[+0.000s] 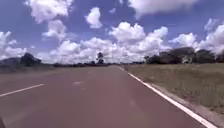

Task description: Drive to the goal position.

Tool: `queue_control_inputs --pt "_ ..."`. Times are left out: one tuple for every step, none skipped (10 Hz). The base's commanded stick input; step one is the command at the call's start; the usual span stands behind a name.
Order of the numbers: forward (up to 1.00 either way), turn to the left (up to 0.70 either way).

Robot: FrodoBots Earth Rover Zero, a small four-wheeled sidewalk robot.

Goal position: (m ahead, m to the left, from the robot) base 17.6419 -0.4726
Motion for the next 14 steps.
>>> queue_control_inputs --pt "1.00 0.00" --pt "1.00 0.00" --pt "1.00 0.00" --pt "1.00 0.00" --pt "1.00 0.00" --pt "1.00 0.00" --pt "1.00 0.00" --pt "1.00 0.00" --pt "1.00 0.00" --pt "1.00 0.00" --pt "1.00 0.00" --pt "1.00 0.00" --pt "1.00 0.00" --pt "1.00 0.00"
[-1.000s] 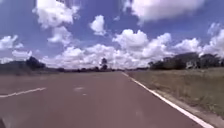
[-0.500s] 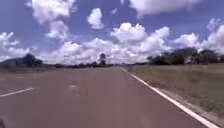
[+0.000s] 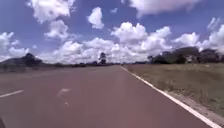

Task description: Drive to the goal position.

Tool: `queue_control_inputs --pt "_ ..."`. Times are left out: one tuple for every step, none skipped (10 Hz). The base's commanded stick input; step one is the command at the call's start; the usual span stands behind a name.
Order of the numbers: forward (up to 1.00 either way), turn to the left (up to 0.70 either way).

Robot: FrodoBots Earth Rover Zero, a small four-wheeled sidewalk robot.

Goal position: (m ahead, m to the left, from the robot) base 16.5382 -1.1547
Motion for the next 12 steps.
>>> queue_control_inputs --pt "1.00 0.00" --pt "1.00 0.00" --pt "1.00 0.00" --pt "1.00 0.00" --pt "1.00 0.00" --pt "1.00 0.00" --pt "1.00 0.00" --pt "1.00 0.00" --pt "1.00 0.00" --pt "1.00 0.00" --pt "1.00 0.00" --pt "1.00 0.00"
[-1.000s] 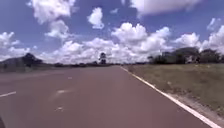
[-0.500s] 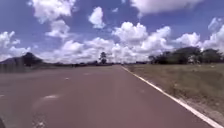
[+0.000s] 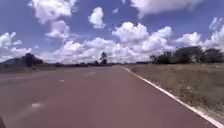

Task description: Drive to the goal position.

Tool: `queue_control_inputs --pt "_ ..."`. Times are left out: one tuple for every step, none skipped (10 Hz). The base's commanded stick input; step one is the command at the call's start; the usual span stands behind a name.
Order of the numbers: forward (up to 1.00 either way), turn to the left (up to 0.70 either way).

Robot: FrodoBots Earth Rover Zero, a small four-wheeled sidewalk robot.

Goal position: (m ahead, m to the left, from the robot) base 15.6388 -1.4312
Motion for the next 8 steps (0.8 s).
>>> queue_control_inputs --pt "1.00 0.00" --pt "1.00 0.00" --pt "1.00 0.00" --pt "1.00 0.00" --pt "1.00 0.00" --pt "1.00 0.00" --pt "1.00 0.00" --pt "1.00 0.00"
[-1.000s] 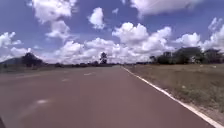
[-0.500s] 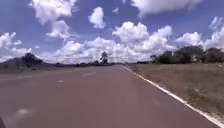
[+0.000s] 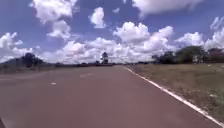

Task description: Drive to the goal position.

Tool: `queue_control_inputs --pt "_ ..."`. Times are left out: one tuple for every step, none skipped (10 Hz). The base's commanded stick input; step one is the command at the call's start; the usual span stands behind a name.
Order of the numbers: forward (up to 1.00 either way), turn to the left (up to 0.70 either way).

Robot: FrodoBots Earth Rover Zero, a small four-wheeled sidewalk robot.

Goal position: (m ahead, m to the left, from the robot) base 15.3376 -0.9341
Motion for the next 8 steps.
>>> queue_control_inputs --pt "1.00 0.00" --pt "1.00 0.00" --pt "1.00 -0.01" --pt "1.00 -0.01" --pt "1.00 -0.02" --pt "1.00 -0.03" --pt "1.00 -0.34" --pt "1.00 -0.39"
